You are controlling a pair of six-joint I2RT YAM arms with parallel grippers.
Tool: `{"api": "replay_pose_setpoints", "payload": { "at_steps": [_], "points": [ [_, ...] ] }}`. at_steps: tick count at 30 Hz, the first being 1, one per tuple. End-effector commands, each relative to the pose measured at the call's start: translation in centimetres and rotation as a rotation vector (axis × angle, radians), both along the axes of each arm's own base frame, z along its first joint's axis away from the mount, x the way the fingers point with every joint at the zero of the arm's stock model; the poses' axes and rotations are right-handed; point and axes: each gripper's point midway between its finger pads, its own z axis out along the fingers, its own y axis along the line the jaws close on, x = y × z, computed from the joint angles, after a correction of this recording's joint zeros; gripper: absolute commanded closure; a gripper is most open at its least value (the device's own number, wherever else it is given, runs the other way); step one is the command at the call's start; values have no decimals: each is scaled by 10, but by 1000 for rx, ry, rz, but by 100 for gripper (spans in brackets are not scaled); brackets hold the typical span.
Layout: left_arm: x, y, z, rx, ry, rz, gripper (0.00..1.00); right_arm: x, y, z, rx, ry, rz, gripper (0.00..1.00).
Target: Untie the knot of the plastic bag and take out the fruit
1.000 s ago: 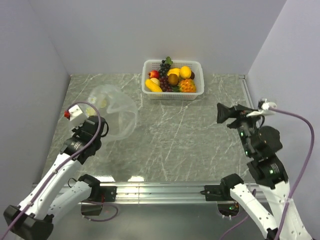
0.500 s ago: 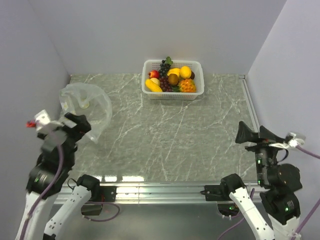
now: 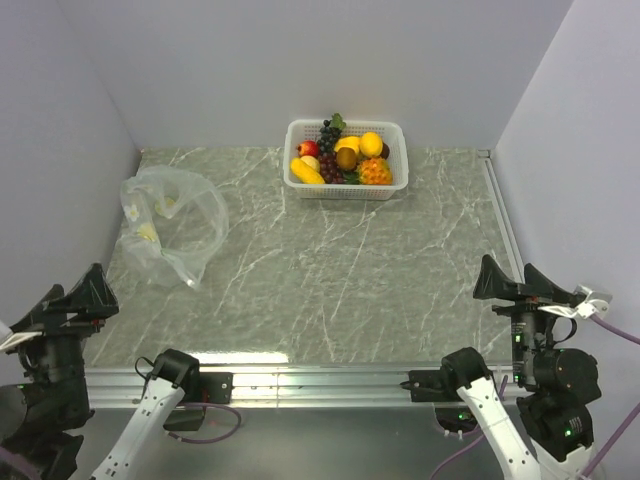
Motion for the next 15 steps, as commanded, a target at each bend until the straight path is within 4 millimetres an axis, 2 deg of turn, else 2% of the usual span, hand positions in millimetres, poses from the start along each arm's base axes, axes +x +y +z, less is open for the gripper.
{"api": "replay_pose_setpoints", "payload": {
  "at_steps": [1,14,15],
  "points": [
    [-6,6,1,10,-39,29,1,-6,-4,11,6,-64,-10,0],
    [0,7,-8,1,-43,49,0,3,3,8,10,-62,14,0],
    [1,7,-9,0,-42,51,1,8,6,6,3,-43,18,0]
  ]
}}
